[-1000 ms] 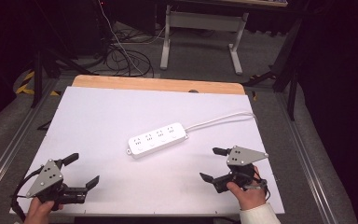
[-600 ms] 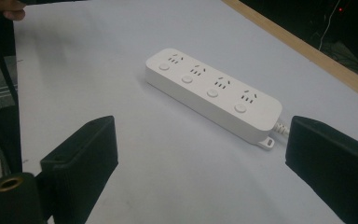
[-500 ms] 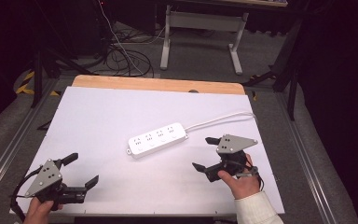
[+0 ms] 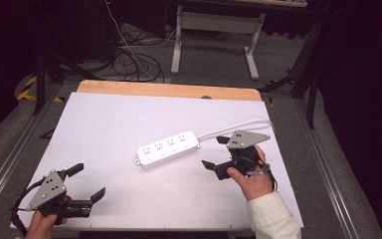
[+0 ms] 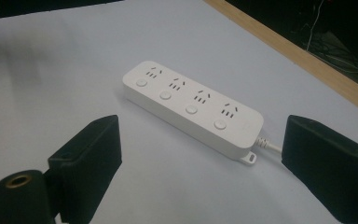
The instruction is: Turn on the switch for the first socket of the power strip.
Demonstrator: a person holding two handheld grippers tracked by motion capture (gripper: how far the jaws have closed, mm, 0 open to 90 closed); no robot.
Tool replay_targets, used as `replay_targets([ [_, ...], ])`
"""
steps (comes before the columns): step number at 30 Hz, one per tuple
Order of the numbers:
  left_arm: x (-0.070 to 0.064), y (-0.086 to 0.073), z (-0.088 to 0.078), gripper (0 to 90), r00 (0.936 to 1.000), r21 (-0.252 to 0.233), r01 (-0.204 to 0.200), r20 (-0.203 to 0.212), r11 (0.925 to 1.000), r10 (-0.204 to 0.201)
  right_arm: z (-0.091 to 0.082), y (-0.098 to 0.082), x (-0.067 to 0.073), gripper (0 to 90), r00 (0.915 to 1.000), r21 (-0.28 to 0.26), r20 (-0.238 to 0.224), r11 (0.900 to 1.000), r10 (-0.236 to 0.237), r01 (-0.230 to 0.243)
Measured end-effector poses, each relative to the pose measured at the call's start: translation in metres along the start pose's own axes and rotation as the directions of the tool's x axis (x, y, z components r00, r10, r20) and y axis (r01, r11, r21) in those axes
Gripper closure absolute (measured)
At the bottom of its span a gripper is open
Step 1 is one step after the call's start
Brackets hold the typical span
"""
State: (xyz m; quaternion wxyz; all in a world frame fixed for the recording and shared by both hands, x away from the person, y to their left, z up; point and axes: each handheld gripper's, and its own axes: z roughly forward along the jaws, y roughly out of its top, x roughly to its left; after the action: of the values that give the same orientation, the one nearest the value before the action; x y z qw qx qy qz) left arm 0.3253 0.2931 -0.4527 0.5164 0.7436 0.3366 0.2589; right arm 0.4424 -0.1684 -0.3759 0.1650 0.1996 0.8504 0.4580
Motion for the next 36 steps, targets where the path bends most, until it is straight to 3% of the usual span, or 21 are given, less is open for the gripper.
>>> replay_targets([
  [10,0.0,0.0,0.0,2.0,1.0,-0.001,-0.001,-0.006,1.0,0.001,0.016,0.014,-0.003,18.8,0.9996,0.002,0.025,1.0,-0.012,0.012],
  [12,0.0,0.0,0.0,2.0,1.0,0.0,-0.003,-0.006,1.0,0.003,0.023,0.017,-0.003,23.8,0.9992,0.01,0.039,1.0,0.009,-0.009],
  [18,0.0,0.0,0.0,2.0,1.0,-0.001,-0.002,-0.005,1.0,0.002,0.031,0.023,-0.005,27.7,0.9982,0.005,0.057,1.0,0.018,-0.018],
  [24,0.0,0.0,0.001,2.0,1.0,0.004,0.004,-0.004,1.0,-0.004,0.044,0.026,-0.008,51.2,0.9986,0.026,0.051,1.0,0.014,-0.015],
  [25,0.0,0.0,0.001,2.0,1.0,0.003,0.004,-0.003,1.0,-0.004,0.044,0.026,-0.008,51.2,0.9986,0.026,0.051,1.0,0.014,-0.015],
  [26,0.0,0.0,0.001,2.0,1.0,0.004,0.004,-0.004,1.0,-0.004,0.048,0.025,-0.009,59.3,0.9984,0.034,0.056,0.999,0.003,-0.005],
  [31,0.0,0.0,0.001,2.0,1.0,0.014,-0.003,-0.001,0.9999,0.003,0.056,0.027,-0.01,71.7,0.9995,0.045,0.03,0.999,-0.014,0.012],
  [33,-0.001,-0.001,0.002,2.0,1.0,0.02,-0.001,0.001,0.9998,0.001,0.06,0.028,-0.011,74.8,0.9996,0.048,0.027,0.999,-0.008,0.007],
  [34,-0.001,0.0,0.002,2.0,0.9999,0.023,-0.009,-0.003,0.9997,0.01,0.064,0.027,-0.013,84.3,0.9995,0.067,0.02,0.997,0.026,-0.027],
  [36,-0.001,0.0,0.003,2.0,0.9997,0.02,-0.024,-0.007,0.9995,0.024,0.069,0.027,-0.016,90.0,0.9993,0.07,-0.006,0.997,0.036,-0.035],
])
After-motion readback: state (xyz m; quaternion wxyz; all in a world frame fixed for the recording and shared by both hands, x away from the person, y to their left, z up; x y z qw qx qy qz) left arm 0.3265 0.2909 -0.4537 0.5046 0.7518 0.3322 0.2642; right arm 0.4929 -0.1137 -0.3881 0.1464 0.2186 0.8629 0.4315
